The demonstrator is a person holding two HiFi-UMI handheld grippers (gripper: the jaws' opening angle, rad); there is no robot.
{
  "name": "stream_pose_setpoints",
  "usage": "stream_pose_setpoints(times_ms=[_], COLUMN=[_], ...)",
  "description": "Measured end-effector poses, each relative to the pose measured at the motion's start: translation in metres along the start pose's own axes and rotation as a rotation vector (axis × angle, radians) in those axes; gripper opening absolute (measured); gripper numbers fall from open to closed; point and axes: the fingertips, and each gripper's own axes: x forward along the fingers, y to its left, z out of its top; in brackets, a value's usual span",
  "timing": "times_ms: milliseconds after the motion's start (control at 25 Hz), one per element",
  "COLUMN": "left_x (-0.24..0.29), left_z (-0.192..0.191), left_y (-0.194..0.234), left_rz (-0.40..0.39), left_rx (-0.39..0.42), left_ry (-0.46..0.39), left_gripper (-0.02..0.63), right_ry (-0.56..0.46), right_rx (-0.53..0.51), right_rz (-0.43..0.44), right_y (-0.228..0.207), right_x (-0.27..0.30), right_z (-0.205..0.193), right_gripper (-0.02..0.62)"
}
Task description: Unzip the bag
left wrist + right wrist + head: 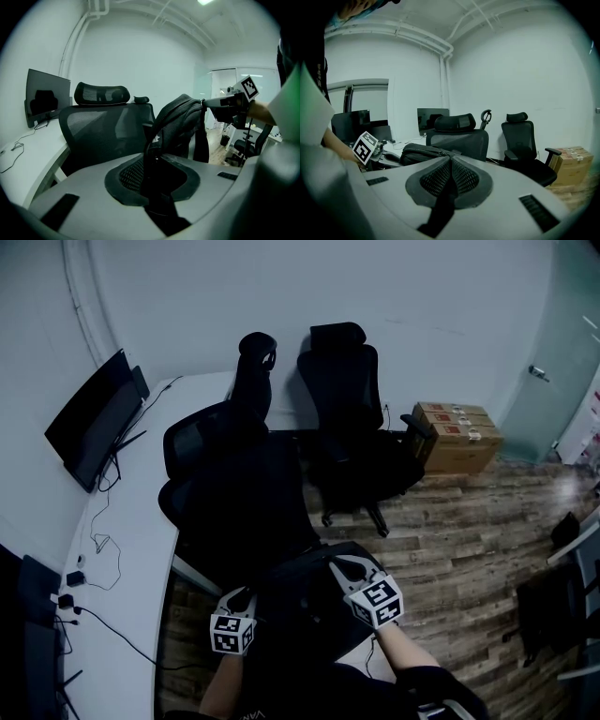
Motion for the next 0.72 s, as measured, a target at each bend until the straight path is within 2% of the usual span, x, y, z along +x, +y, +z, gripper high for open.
stream_pose_setpoints(times_ms=[240, 720], left_x=[-0.001, 0.002], left_z=[-0.006, -0.009], left_y=[0.002, 0.004], left_rz=[0.002, 0.014], left_rx=[-0.047, -0.046], left_ry=[0.012, 0.03], left_gripper=[0.064, 0.06], right_ry=[0.001, 0.008], right_rx=[0.019, 0.071], right_rz=[-0.03, -0.093], right_y=[-0.012, -0.045], right_x=[-0.006, -0.019], right_z=[-0.008, -0.023], right_gripper=[0.049, 0.049])
